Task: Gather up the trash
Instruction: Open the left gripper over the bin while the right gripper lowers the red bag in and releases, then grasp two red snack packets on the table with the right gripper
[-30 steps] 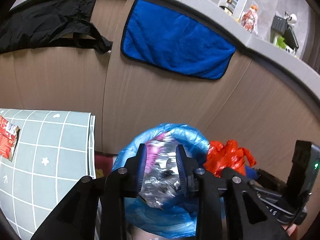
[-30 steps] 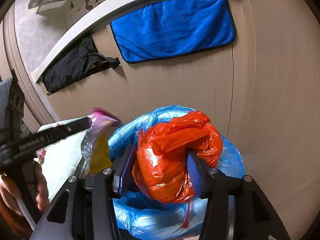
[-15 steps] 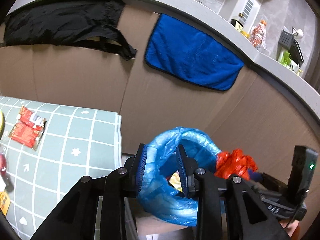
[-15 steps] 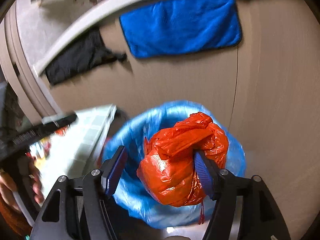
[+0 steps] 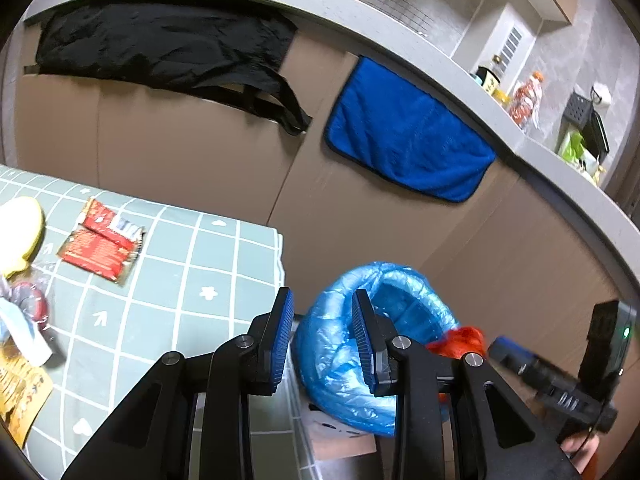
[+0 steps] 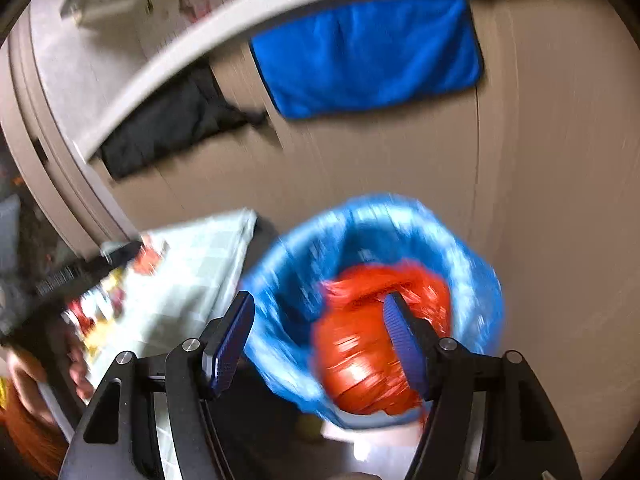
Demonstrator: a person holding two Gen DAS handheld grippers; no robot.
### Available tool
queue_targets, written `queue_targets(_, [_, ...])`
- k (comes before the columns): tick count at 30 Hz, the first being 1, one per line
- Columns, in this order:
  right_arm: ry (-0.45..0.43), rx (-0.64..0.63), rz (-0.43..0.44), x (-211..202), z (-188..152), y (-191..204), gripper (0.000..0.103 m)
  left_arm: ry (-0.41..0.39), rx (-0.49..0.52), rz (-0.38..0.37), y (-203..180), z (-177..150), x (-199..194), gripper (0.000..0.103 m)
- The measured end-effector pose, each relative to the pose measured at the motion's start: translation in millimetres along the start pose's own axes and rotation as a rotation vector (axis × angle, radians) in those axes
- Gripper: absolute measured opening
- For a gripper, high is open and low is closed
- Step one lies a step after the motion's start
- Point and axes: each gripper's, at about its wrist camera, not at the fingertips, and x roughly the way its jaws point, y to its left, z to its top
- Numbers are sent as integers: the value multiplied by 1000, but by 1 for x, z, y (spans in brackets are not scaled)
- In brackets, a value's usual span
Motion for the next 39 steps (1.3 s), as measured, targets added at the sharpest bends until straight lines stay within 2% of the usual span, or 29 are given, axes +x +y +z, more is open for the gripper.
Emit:
queue_targets(5, [-22, -43, -70, 4, 22, 21, 65, -26, -13, 15, 21, 1, -24, 31])
queue_targets(9, [-77, -29, 45, 0, 31, 43, 67, -67, -17, 59, 45, 4, -49, 31])
queue_targets(12, [-36, -131, 77, 11, 34, 79, 69, -96, 10, 122, 69, 4, -72, 31])
queue_targets(13, [-22, -182, 81, 15, 32, 95, 68, -104, 19, 149, 80, 4, -81, 31])
queue_targets(16, [12, -318, 139, 32, 27, 145, 56, -116, 11, 237, 119, 4, -107, 31])
queue_targets(18, [36, -414, 214, 53, 25, 191, 56, -118, -7, 279, 142, 4, -120, 31])
queue_targets(19, [36, -414, 214, 53, 25, 191, 56, -118, -23, 307, 160, 4, -131, 31])
queue_targets(25, [113, -621, 326, 129, 32, 273, 56, -99, -96, 357, 231, 8, -170, 31])
queue_targets(28, [167, -686, 332, 174, 28, 302, 54, -99, -98, 370, 250, 9, -183, 31])
queue_targets(31, [181, -682, 294, 221, 33, 314, 54, -101, -88, 385, 266, 5, -196, 31])
queue_targets(35, [253, -685, 258, 274, 29, 317, 54, -80, -137, 367, 285, -3, -199, 31])
queue_targets(37, [292, -683, 258, 291, 22, 319, 55, -66, -156, 360, 291, -8, -196, 31])
queue_targets(39, [273, -680, 261, 290, 17, 318, 53, -57, -156, 362, 293, -11, -191, 31])
